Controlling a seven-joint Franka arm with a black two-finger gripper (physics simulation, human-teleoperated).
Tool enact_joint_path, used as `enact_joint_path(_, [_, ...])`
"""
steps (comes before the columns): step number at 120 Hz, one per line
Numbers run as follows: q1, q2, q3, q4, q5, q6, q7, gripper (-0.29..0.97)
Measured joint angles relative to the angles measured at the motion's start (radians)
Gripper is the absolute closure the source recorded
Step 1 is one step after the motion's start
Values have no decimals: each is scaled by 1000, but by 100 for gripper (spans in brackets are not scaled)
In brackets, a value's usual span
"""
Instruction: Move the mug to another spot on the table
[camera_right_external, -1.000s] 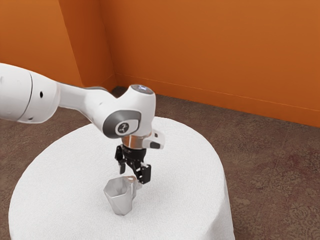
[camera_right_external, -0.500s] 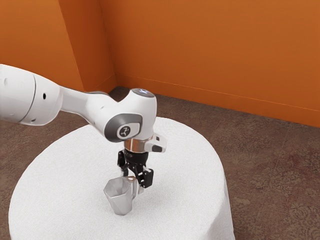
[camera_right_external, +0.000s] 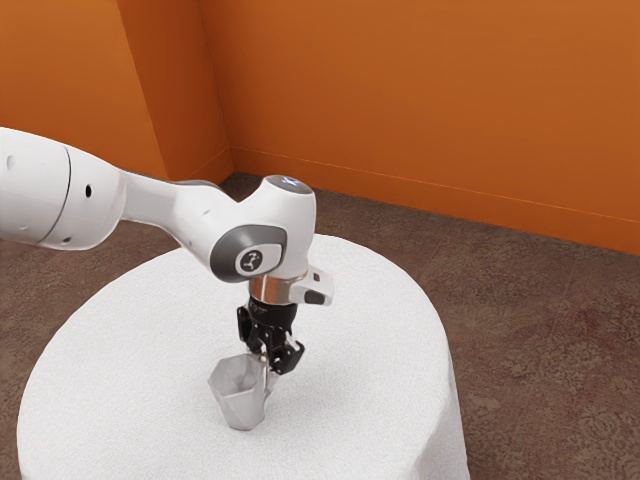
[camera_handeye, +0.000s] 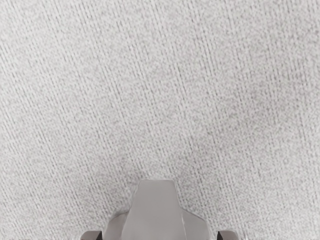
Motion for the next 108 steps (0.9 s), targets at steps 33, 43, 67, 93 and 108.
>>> enact_joint_path(33, [-2,1,-7,44,6,-61,-2,57])
enact_joint_path(43, [-1,1,-7,63,10,-102,-6,58])
enact_joint_path(67, [0,1,-3,98,21,-195,-13,60])
enact_joint_path(93, [6,11,2,128,39,-259,-7,59])
enact_joint_path(108, [7,29,17,154,45,-278,11,59])
